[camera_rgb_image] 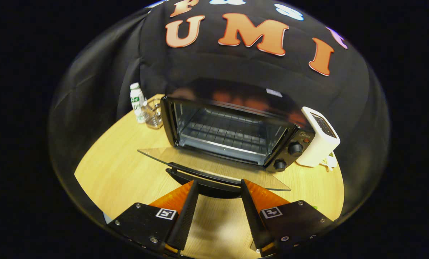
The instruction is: Open the toaster oven, put the food inside, and close the toaster oven door.
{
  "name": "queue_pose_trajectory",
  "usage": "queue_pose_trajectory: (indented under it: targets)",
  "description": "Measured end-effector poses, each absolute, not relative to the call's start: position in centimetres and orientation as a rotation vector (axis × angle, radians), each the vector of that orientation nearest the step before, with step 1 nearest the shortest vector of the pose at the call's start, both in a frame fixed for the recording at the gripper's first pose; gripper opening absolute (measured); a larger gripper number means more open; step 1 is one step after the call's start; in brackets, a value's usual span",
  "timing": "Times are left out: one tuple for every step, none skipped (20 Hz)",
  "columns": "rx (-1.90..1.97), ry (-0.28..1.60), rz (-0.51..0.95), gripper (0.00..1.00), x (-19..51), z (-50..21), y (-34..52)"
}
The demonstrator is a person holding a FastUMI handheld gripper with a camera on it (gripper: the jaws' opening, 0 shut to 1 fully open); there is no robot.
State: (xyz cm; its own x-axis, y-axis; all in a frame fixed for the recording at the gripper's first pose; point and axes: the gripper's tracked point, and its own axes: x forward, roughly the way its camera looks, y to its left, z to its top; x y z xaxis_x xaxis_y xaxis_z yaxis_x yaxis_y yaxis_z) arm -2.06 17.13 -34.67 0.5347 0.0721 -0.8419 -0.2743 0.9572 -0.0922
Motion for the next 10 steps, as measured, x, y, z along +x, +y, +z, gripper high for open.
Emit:
queue_pose_trajectory:
  targets:
    - [-0.196,1.029,0.233,0.71,-2.3,-35.0,17.3]
    - [-0.146,1.081,0.262,0.71,-2.5,-35.3,17.6]
    - [-0.103,1.115,0.272,0.71,-2.5,-35.5,17.8]
    - [-0.080,1.130,0.272,0.71,-2.7,-36.7,17.4]
    - [-0.060,1.147,0.283,0.69,-2.5,-37.5,17.5]
    - [-0.046,1.167,0.291,0.67,-3.4,-38.6,17.9]
    - [-0.037,1.196,0.294,0.65,-3.7,-39.3,18.0]
    - [-0.031,1.225,0.296,0.65,-4.5,-39.9,17.8]
    - [-0.026,1.255,0.294,0.65,-4.9,-40.6,17.4]
    - [-0.021,1.279,0.289,0.65,-5.4,-41.2,17.2]
